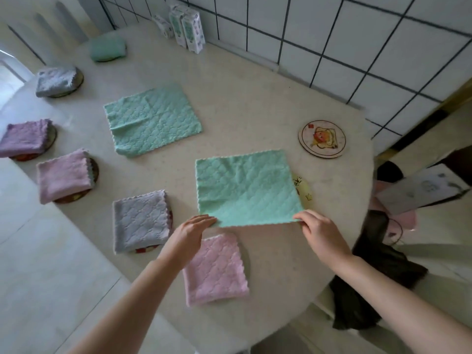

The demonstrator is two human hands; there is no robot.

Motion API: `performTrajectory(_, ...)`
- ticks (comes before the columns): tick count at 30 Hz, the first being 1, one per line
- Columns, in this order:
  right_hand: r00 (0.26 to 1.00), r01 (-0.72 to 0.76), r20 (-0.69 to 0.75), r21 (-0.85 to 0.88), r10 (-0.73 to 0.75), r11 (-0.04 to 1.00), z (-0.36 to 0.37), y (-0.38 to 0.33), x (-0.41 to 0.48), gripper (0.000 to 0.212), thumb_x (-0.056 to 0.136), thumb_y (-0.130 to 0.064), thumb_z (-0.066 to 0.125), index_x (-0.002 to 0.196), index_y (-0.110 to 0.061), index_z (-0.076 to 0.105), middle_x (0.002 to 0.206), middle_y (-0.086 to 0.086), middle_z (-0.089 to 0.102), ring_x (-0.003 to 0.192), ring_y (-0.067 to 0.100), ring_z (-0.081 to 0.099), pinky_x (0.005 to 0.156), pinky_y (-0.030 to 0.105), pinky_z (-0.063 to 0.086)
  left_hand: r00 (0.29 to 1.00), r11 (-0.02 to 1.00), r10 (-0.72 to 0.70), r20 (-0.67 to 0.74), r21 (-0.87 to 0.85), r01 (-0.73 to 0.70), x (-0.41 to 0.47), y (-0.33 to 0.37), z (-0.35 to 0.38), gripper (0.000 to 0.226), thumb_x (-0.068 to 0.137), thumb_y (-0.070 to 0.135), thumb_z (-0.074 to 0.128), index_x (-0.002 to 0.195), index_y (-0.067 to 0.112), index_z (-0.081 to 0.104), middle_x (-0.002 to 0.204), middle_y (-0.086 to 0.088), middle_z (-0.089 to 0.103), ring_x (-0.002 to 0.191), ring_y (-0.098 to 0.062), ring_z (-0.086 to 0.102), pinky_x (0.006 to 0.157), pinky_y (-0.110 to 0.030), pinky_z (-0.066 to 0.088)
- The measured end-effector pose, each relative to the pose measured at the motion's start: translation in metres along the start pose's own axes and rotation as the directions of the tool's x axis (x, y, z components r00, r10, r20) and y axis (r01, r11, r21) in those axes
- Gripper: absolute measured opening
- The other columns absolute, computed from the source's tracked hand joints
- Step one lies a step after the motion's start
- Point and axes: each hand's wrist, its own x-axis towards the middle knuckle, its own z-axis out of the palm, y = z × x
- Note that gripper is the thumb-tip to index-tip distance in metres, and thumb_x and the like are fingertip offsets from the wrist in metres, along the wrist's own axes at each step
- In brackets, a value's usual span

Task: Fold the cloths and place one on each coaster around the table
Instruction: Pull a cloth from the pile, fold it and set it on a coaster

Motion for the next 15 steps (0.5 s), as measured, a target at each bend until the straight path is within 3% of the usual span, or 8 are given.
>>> performTrajectory(3, 0.999, -0.046, 0.030, 0.052, 0.045, 0.998, -0.001, 0.004, -0.017, 0.026, 0.077, 0.008, 0.063, 0.095, -0.011, 0.067, 0.095, 0.000, 0.068, 0.087, 0.020, 0.065, 0.075, 0.031, 0.053, 1.000, 1.000, -0.003, 0.015, -0.007, 0.004, -0.013, 0.004, 0.000, 0.058, 0.069, -0.025, 0.057, 0.112, 0.011, 0.070, 0.113, -0.007, 0.069, 0.107, -0.020, 0.065, 0.096, -0.036, 0.050)
performTrajectory(6, 0.995, -0.100, 0.032, 0.038, 0.099, 0.994, -0.005, 0.010, -0.020, 0.020, 0.081, -0.001, 0.065, 0.093, -0.017, 0.068, 0.092, -0.006, 0.067, 0.086, 0.017, 0.062, 0.071, 0.034, 0.053, 0.999, 0.999, -0.046, -0.013, -0.011, 0.046, -0.016, 0.009, -0.004, 0.044, 0.075, -0.018, 0.061, 0.105, 0.011, 0.073, 0.107, -0.004, 0.072, 0.099, -0.017, 0.068, 0.092, -0.031, 0.052)
performTrajectory(10, 0.983, -0.181, 0.006, 0.109, 0.182, 0.977, -0.014, 0.016, 0.000, 0.014, 0.079, -0.009, 0.070, 0.087, -0.021, 0.069, 0.081, -0.014, 0.064, 0.081, 0.012, 0.056, 0.067, 0.017, 0.042, 0.942, 0.938, -0.335, -0.033, -0.107, 0.330, -0.002, 0.007, -0.012, 0.022, 0.085, 0.000, 0.064, 0.098, 0.014, 0.075, 0.094, 0.001, 0.074, 0.085, -0.011, 0.069, 0.078, -0.016, 0.049)
performTrajectory(12, 0.968, -0.248, 0.006, 0.199, 0.252, 0.948, -0.018, 0.017, 0.019, 0.012, 0.079, -0.010, 0.071, 0.083, -0.021, 0.069, 0.076, -0.015, 0.062, 0.078, 0.011, 0.056, 0.066, 0.018, 0.039, 0.893, 0.879, -0.450, -0.030, -0.195, 0.436, 0.013, 0.004, -0.015, 0.017, 0.083, 0.003, 0.067, 0.094, 0.012, 0.075, 0.084, 0.002, 0.073, 0.079, -0.012, 0.068, 0.067, -0.005, 0.044)
performTrajectory(13, 0.957, -0.286, 0.017, 0.245, 0.291, 0.926, -0.020, 0.016, 0.029, 0.010, 0.079, -0.011, 0.071, 0.081, -0.021, 0.069, 0.076, -0.014, 0.063, 0.077, 0.011, 0.057, 0.065, 0.021, 0.040, 0.864, 0.841, -0.502, -0.027, -0.247, 0.481, 0.021, 0.002, -0.016, 0.015, 0.082, 0.004, 0.068, 0.092, 0.011, 0.075, 0.078, 0.002, 0.071, 0.073, -0.014, 0.067, 0.061, -0.004, 0.041)
performTrajectory(15, 0.936, -0.340, 0.040, 0.345, 0.349, 0.875, -0.021, 0.016, 0.051, 0.008, 0.080, -0.015, 0.071, 0.079, -0.022, 0.068, 0.077, -0.011, 0.066, 0.077, 0.009, 0.060, 0.065, 0.022, 0.043, 0.811, 0.766, -0.585, -0.019, -0.342, 0.545, 0.037, -0.006, -0.017, 0.010, 0.081, 0.004, 0.069, 0.082, 0.014, 0.074, 0.068, -0.001, 0.066, 0.061, -0.016, 0.058, 0.055, -0.014, 0.042)
